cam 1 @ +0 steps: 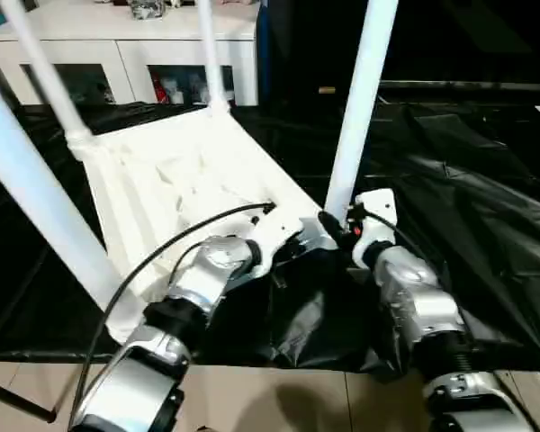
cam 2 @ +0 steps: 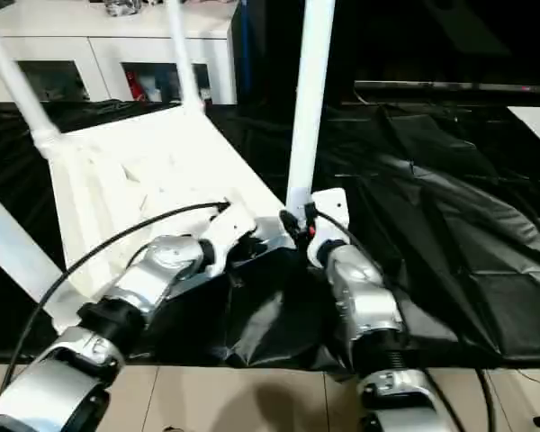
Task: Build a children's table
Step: Rotate leg to tighten
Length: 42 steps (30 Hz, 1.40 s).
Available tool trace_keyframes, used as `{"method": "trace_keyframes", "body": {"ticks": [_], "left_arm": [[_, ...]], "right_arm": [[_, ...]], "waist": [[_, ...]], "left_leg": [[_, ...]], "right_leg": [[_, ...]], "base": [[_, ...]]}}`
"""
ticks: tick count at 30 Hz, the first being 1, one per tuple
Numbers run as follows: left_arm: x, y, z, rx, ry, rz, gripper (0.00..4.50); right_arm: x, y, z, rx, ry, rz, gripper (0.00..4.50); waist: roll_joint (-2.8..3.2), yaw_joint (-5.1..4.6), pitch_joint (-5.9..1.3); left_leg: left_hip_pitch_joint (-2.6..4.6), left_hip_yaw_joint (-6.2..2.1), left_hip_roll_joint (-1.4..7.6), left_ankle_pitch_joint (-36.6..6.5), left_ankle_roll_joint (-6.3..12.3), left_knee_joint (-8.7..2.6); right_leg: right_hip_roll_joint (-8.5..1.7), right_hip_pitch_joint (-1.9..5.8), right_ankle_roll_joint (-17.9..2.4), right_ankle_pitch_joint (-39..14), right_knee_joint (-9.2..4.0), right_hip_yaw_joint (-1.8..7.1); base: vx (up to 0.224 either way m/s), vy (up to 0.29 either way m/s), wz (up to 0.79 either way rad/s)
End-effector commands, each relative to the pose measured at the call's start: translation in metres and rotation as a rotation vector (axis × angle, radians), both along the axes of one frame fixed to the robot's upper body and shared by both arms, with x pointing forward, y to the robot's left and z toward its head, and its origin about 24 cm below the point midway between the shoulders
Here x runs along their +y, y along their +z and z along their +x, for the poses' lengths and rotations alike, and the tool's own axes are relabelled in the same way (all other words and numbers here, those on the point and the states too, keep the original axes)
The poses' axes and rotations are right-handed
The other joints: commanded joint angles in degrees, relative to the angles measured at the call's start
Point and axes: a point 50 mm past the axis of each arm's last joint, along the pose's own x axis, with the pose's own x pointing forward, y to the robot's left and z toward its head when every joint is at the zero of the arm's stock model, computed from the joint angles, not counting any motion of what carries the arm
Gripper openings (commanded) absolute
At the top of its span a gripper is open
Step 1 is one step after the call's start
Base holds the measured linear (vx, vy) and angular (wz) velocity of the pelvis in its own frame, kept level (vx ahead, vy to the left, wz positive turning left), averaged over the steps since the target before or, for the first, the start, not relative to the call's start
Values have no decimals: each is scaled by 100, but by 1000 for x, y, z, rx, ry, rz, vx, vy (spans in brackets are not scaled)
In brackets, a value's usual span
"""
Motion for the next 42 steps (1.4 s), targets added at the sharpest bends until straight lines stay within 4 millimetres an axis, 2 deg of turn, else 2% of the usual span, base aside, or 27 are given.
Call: {"method": "trace_keyframes", "body": {"ticks": [1, 3, 5, 6, 7, 9, 10, 11, 14, 15, 19, 25, 27, 30, 33, 38, 42], "left_arm": [[-6, 8, 0, -43, -47, -43, 0], [1, 7, 0, -45, -58, -49, 0], [5, 7, 0, -46, -60, -49, 0], [10, 7, -1, -50, -72, -50, 0], [13, 7, -1, -48, -79, -50, 0], [24, 6, -3, -45, -101, -50, 0], [26, 6, -3, -44, -106, -51, 0], [32, 7, -6, -38, -138, -65, 0], [36, 8, -9, -29, -173, -80, 0], [39, 9, -12, -16, -205, -84, 0], [45, 8, -19, 18, -280, -81, 0], [48, 7, -26, 48, -336, -89, 0], [48, 7, -26, 50, -333, -90, 0], [49, 7, -27, 53, -332, -90, 0], [50, 7, -27, 57, -332, -90, 0], [51, 7, -27, 64, -332, -88, 0], [51, 6, -27, 64, -327, -85, 0]], "right_arm": [[14, -3, -4, 15, 74, 60, 269], [12, 0, -4, -6, 118, 50, 275], [10, 2, -5, -10, 150, 38, 303], [7, 4, -5, -20, 188, 2, 303], [4, 5, -6, -31, 213, -31, 311], [-6, 8, -9, -31, 316, -79, 311], [-8, 8, -9, -28, 338, -83, 311], [-13, 10, -14, -18, 439, -104, 311], [-17, 12, -17, -9, 514, -118, 311], [-21, 13, -18, -3, 560, -133, 311], [-26, 16, -18, 5, 616, -148, 311], [-28, 17, -18, 24, 674, -156, 311], [-28, 17, -19, 31, 691, -148, 277], [-28, 17, -19, 38, 704, -134, 271], [-27, 16, -20, 45, 718, -122, 234], [-27, 14, -21, 56, 738, -115, 202], [-27, 13, -21, 58, 725, -105, 199]], "waist": [[-61, 6, -385], [-70, 4, -388], [-64, 9, -383], [-103, 14, -385], [-86, 21, -383], [-74, 39, -383], [-89, 44, -376], [-84, 56, -382], [-88, 71, -375], [-107, 75, -378], [-112, 82, -378], [-120, 101, -385], [-128, 112, -388], [-136, 127, -387], [-138, 133, -392], [-137, 139, -392], [-131, 140, -396]], "left_leg": [[75, -15, 49, -1717, 126, -383], [71, -13, 48, -1712, 170, -379], [75, -10, 53, -1685, 177, -379], [70, -10, 54, -1649, 195, -378], [64, -13, 55, -1624, 203, -378], [68, -11, 60, -1598, 218, -373], [69, -7, 67, -1637, 240, -370], [68, -7, 77, -1625, 268, -367], [59, 0, 82, -1557, 299, -363], [62, 3, 84, -1544, 310, -360], [69, 4, 103, -1534, 296, -364], [82, 23, 113, -1403, 334, -349], [74, 24, 112, -1355, 346, -345], [71, 27, 108, -1312, 363, -338], [70, 28, 106, -1275, 371, -333], [74, 27, 107, -1275, 356, -334], [76, 27, 106, -1279, 347, -331]], "right_leg": [[-224, 249, -1061, -1654, -461, 155], [-228, 259, -1068, -1643, -460, 154], [-229, 254, -1077, -1656, -463, 156], [-228, 270, -1078, -1644, -463, 152], [-233, 270, -1088, -1632, -451, 153], [-235, 267, -1090, -1617, -446, 155], [-233, 274, -1096, -1642, -449, 154], [-240, 281, -1112, -1615, -439, 157], [-236, 275, -1163, -1549, -425, 160], [-239, 274, -1190, -1581, -417, 154], [-249, 258, -1223, -1669, -410, 160], [-238, 244, -1322, -1390, -371, 167], [-241, 255, -1322, -1345, -361, 166], [-242, 255, -1317, -1325, -355, 167], [-243, 261, -1312, -1307, -351, 167], [-242, 258, -1303, -1355, -353, 167], [-240, 258, -1306, -1322, -350, 167]], "base": [[0, 0, 0], [0, 0, 0], [0, 0, 0], [0, 0, 0], [0, 0, 0], [0, 0, 0], [0, 0, 0], [0, 0, 0], [0, 0, 0], [0, 0, 0], [0, 0, 0], [0, 0, 0], [0, 0, 0], [0, 0, 0], [0, 0, 0], [0, 0, 0], [0, 0, 0]]}}
